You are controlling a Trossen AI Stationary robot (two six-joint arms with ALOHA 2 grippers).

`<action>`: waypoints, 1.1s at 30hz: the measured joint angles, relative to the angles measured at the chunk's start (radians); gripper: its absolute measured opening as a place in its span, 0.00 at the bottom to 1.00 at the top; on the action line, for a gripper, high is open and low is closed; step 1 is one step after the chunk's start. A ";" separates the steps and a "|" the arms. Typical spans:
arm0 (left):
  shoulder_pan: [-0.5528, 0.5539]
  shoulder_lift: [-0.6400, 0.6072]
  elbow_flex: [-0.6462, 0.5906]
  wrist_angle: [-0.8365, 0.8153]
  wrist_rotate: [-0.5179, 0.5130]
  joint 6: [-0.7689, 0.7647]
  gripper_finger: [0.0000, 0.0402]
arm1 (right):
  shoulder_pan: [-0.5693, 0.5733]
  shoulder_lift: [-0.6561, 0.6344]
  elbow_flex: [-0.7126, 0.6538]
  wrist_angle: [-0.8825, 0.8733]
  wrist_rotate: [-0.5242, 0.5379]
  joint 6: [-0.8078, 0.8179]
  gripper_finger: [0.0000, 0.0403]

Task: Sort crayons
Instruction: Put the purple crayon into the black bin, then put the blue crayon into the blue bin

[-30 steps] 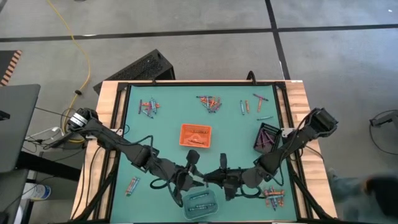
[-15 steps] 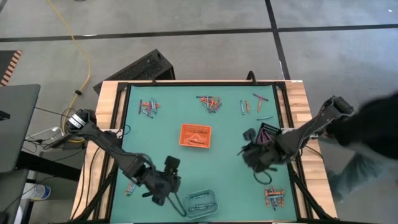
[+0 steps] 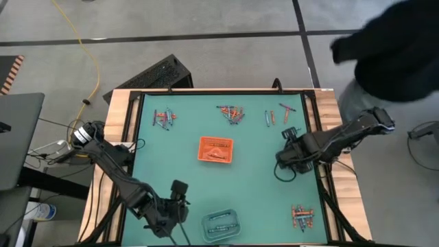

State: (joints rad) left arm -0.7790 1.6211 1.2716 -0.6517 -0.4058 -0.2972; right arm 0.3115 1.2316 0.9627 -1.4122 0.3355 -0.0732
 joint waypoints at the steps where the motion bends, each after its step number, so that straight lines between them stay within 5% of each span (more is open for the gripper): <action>1: -0.004 0.000 0.000 -0.005 -0.002 -0.007 0.46 | -0.013 0.000 -0.004 -0.005 -0.009 -0.013 0.01; 16: -0.082 0.000 0.000 -0.153 -0.002 -0.204 0.46 | -0.077 0.000 -0.174 0.043 -0.104 -0.091 0.03; 33: -0.133 0.000 0.000 -0.210 0.006 -0.326 0.46 | -0.077 0.000 -0.180 0.040 -0.092 -0.110 0.24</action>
State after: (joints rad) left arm -0.9117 1.6211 1.2716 -0.8615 -0.3996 -0.6228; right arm 0.2344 1.2320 0.7830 -1.3719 0.2434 -0.1833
